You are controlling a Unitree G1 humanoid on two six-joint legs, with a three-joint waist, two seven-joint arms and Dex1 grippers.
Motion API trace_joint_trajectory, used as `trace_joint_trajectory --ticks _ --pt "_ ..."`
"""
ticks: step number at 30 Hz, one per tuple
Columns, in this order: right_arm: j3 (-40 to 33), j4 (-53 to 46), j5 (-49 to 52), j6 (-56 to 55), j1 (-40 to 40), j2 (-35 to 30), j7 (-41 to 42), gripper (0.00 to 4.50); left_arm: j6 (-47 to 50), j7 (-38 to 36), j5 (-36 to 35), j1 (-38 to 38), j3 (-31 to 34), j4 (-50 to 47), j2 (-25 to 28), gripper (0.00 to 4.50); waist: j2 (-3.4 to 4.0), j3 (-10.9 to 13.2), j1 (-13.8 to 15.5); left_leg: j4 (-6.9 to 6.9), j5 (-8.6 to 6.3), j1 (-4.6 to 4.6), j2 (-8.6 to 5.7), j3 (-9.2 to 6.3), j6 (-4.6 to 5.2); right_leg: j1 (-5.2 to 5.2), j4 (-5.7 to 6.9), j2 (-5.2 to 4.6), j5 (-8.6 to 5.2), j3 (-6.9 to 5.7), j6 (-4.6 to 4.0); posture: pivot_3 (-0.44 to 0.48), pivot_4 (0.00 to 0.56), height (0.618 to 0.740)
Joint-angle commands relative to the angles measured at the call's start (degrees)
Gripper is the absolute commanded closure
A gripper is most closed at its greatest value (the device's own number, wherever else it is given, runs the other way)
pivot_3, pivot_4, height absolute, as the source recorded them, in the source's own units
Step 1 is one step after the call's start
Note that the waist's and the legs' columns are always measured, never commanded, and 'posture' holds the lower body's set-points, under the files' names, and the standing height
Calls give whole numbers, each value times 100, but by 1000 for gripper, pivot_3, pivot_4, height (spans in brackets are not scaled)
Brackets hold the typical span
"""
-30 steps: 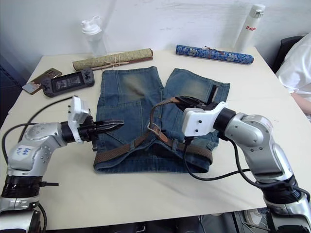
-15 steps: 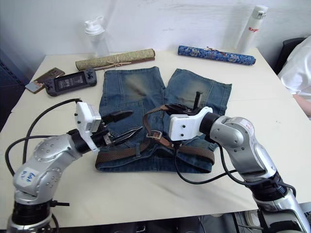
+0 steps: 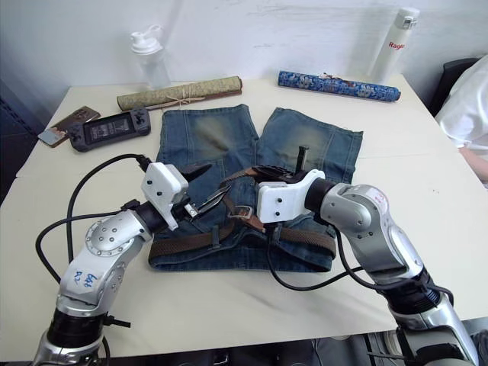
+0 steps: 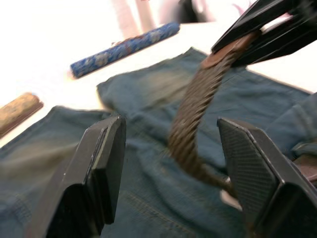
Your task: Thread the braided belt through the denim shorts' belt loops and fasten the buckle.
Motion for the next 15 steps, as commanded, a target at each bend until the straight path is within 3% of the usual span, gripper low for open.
trace_joint_trajectory --ticks 1,4,5,8,15 --pt "-13 -237 -2 -27 -88 64 5 4500 -164 28 70 -96 -48 -9 -119 2074 0 0 0 0 0 0 0 0 0 0 0 0 0 -1 0 0 150 717" --pt "-22 -251 -21 -18 -75 83 1 4500 -187 -28 13 -127 -46 -7 -160 3107 0 0 0 0 0 0 0 0 0 0 1 -1 0 0 0 0 150 717" --pt "-26 -256 -24 -14 -69 88 -2 4500 -197 -49 21 -125 -58 -18 -157 3634 0 0 0 0 0 0 0 0 0 0 1 -1 0 0 0 0 150 717" --pt "-38 -256 -38 -7 -48 97 -21 4500 -169 -69 -59 -83 -22 -87 -211 4490 0 0 0 0 0 0 0 0 0 0 1 -1 0 0 0 0 150 717" --pt "-118 -291 97 407 -6 276 -39 4500 -157 -167 -96 -54 11 -85 -178 4490 0 0 -2 0 0 0 0 0 0 0 0 -1 0 0 0 0 150 717"
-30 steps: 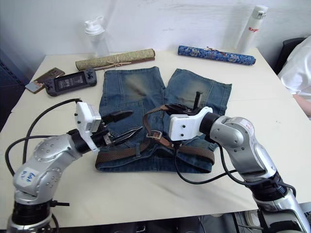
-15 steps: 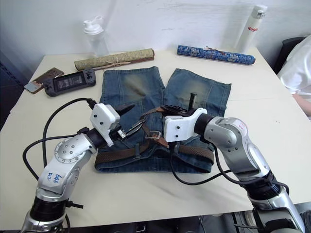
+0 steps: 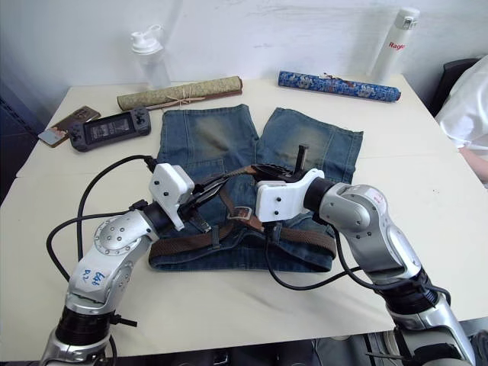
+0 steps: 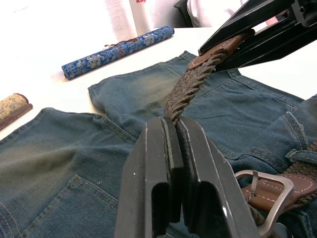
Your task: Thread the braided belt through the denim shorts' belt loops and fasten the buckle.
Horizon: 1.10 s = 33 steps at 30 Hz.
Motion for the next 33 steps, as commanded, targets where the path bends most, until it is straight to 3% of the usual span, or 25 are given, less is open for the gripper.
trace_joint_trajectory --ticks 1,2,6,11,13,16,17,20,21,22,24,27,33 --pt "-124 -286 192 502 2 259 -19 4500 -93 -121 -137 -24 111 -180 -5 4490 0 0 -1 0 0 0 0 0 0 0 0 0 0 0 0 0 150 717" --pt "-166 -302 229 632 16 329 -52 4500 -84 -130 -151 -19 107 -183 -14 4490 0 0 -2 0 0 0 0 0 0 0 0 0 0 0 0 0 150 717" --pt "-464 -398 497 1305 73 679 -245 3179 78 -118 -414 31 209 -218 -172 4500 0 0 -1 0 0 0 0 0 0 0 1 0 0 0 0 0 150 717" --pt "-1104 -783 1495 3007 648 906 149 894 459 -56 -1011 27 525 -199 -442 4500 0 0 3 0 0 0 0 -1 0 0 2 -1 0 0 0 0 150 717" --pt "-1338 -889 1784 3459 784 1000 200 194 577 -58 -1229 30 656 -191 -501 4500 0 0 11 0 0 -1 0 -2 0 1 5 -1 0 -1 0 0 150 717" --pt "-1561 -1052 2197 3950 856 1166 177 194 743 -69 -1476 0 810 -225 -537 4500 -1 0 19 -1 -2 -4 -1 -9 3 7 5 -2 0 -2 0 0 150 717" --pt "-1564 -1144 2351 4071 831 1223 182 458 772 -101 -1498 -2 811 -248 -520 4500 0 0 10 -1 -2 -4 -1 -9 5 7 4 -2 0 -3 1 0 150 717" --pt "-1482 -1456 2941 4735 681 1568 199 1735 880 -118 -1643 4 838 -294 -493 4500 0 0 -18 -7 -3 -1 3 -7 4 3 6 3 0 -2 0 0 150 717" --pt "-1458 -1525 3110 4985 645 1637 154 1919 915 -109 -1692 4 848 -307 -480 4500 0 0 -18 -10 -3 -1 3 -7 4 2 3 4 0 -2 0 0 150 717" --pt "-1349 -1584 3250 5218 641 1665 147 2459 943 -111 -1735 -5 851 -315 -474 4500 0 0 -14 -10 -3 -1 2 -7 4 2 4 3 0 -2 0 0 150 717" --pt "-1171 -1573 3385 5466 620 1814 22 3378 985 -113 -1819 -33 866 -340 -474 4500 0 0 -13 -10 -3 -2 3 -8 4 2 3 3 0 0 0 0 150 717" --pt "-802 -1363 3323 5488 649 1892 -111 4367 1008 -128 -1903 -56 867 -377 -476 4500 0 0 -8 -9 -3 -3 0 -8 4 2 4 -1 0 1 0 0 150 717" --pt "-30 -989 3072 5383 712 1599 -360 4462 1062 -90 -1973 -70 859 -449 -445 4500 0 -1 -12 -8 -3 -4 -5 -11 5 3 1 -4 0 -2 0 0 150 717"
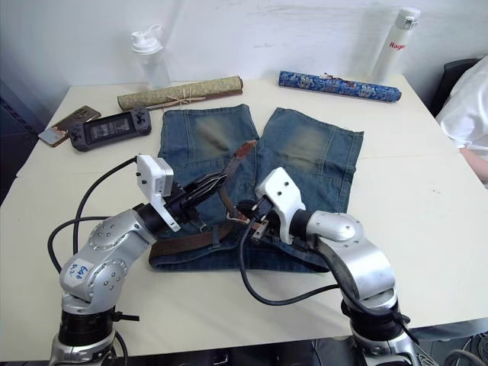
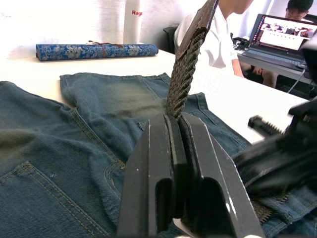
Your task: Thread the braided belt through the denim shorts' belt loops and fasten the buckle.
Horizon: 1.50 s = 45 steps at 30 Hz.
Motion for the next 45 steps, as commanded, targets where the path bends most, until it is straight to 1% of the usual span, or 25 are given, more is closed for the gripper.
trace_joint_trajectory --ticks 1,5,7,9,12,14,15,17,19,25,27,28,32,36,38,40,45 --pt "599 171 -199 -155 51 -273 -197 4462 -15 25 -183 -81 62 -365 43 4500 0 0 0 0 0 0 0 1 0 0 0 0 0 0 0 0 150 717" --pt "983 505 -351 -213 71 -370 -411 4462 -8 25 -237 -92 63 -388 36 4500 0 0 0 0 0 0 0 1 0 -1 -8 0 0 0 0 0 150 717" --pt "965 633 -313 -87 125 -273 -564 4462 36 32 -370 -94 113 -482 3 4500 0 0 0 -1 0 1 1 1 0 -1 -9 0 0 0 0 0 150 717" --pt "1132 677 -386 -101 186 -445 -562 4462 151 52 -585 -96 225 -571 -15 4500 0 0 0 -1 0 1 1 2 -1 -1 -8 1 0 0 0 0 150 717" --pt "1267 587 -430 -174 430 -809 -502 4462 460 190 -1255 -115 693 -602 -1 4500 -1 0 10 0 0 0 1 1 0 -1 -11 -3 0 1 0 0 150 717" --pt "1243 562 -424 -213 542 -951 -544 4462 579 100 -1458 90 974 -551 233 4500 -1 -1 2 0 0 1 1 -2 0 2 -20 -4 0 4 0 0 150 717" --pt "1246 551 -419 -249 570 -997 -548 4462 574 -23 -1434 231 999 -543 391 4500 -1 -1 2 -1 0 2 1 -1 -1 2 -22 -4 0 4 0 0 150 717" --pt "1200 514 -356 -293 608 -993 -566 4462 408 -284 -1124 537 903 -488 744 4500 -1 -2 3 -3 -1 5 1 -1 -2 3 -25 -3 0 2 0 0 150 717" --pt "1125 390 -245 -402 634 -942 -535 4462 74 -297 -722 784 861 -207 905 4500 -2 -2 29 -5 -2 5 -1 -1 -3 5 -32 -3 0 0 0 0 150 717" --pt "643 4 53 -383 629 -749 -668 4462 -248 -276 -520 922 700 -51 817 4500 -5 -4 27 -6 -10 0 -6 -4 3 9 -43 -15 3 3 4 0 150 717" --pt "529 -102 156 -352 625 -734 -682 4462 -281 -225 -514 910 647 -55 752 4500 -5 -4 12 -10 -11 -1 -5 -3 3 9 -48 -47 3 1 5 0 150 717" --pt "487 -148 202 -335 624 -733 -691 4462 -296 -206 -508 905 627 -60 722 4500 -5 -4 11 -10 -11 -2 -5 -3 3 7 -48 -47 3 -1 5 0 150 717" --pt "-39 -516 764 65 577 -477 -750 4462 -331 -146 -458 869 482 -75 606 4500 -5 -4 10 -11 -11 -2 -5 -3 3 6 -46 -47 3 -5 5 0 150 717" --pt "-488 -736 1153 404 509 -429 -825 4462 -364 -127 -440 863 439 -55 566 4500 -5 -4 7 -11 -12 -2 -5 -3 4 6 -47 -47 3 -4 5 0 150 717" --pt "-521 -833 1162 486 529 -677 -820 4462 -377 -119 -413 865 408 -61 543 4500 -5 -4 12 -11 -13 -2 -6 -3 6 6 -47 -49 3 -4 5 0 150 717" --pt "-372 -896 1070 428 626 -996 -784 4462 -369 -95 -423 870 408 -67 507 4500 -5 -4 17 -11 -14 -3 -10 -3 9 6 -47 -56 3 -4 5 0 150 717" --pt "25 -877 990 185 845 -1274 -802 4462 -363 -98 -412 908 399 -90 502 4500 -5 -4 8 -12 -15 -3 -10 -2 11 6 -48 -57 3 -4 5 0 150 717"
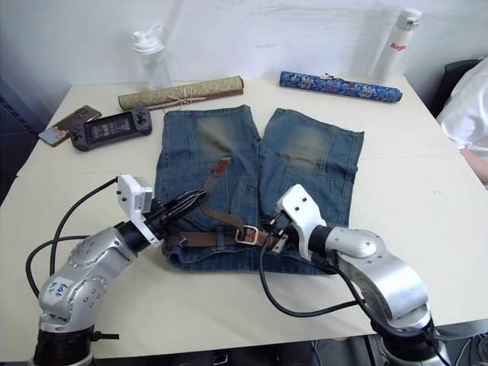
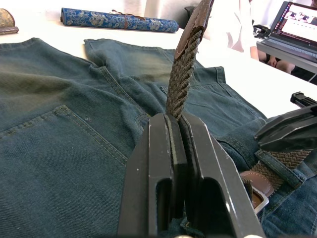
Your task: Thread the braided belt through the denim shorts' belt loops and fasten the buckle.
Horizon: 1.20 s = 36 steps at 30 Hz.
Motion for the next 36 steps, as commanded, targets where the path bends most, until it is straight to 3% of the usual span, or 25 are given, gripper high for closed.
trace_joint_trajectory --ticks 1,16,36 --pt "232 -174 -56 -263 49 -96 -14 4462 -114 -12 6 2 -26 -168 -5 4500 0 0 -9 0 0 0 1 0 0 0 0 1 0 0 0 0 150 717" --pt "1116 658 -681 -793 -150 38 -372 4462 -83 23 15 30 2 -237 67 4500 0 0 -2 1 1 1 0 3 0 -1 0 0 1 -10 2 0 150 717" --pt "1788 1015 -1167 -798 -538 186 -368 4462 -79 43 2 -69 40 -198 101 4500 0 0 -24 0 1 2 3 3 0 -1 0 1 1 -11 2 0 150 717"
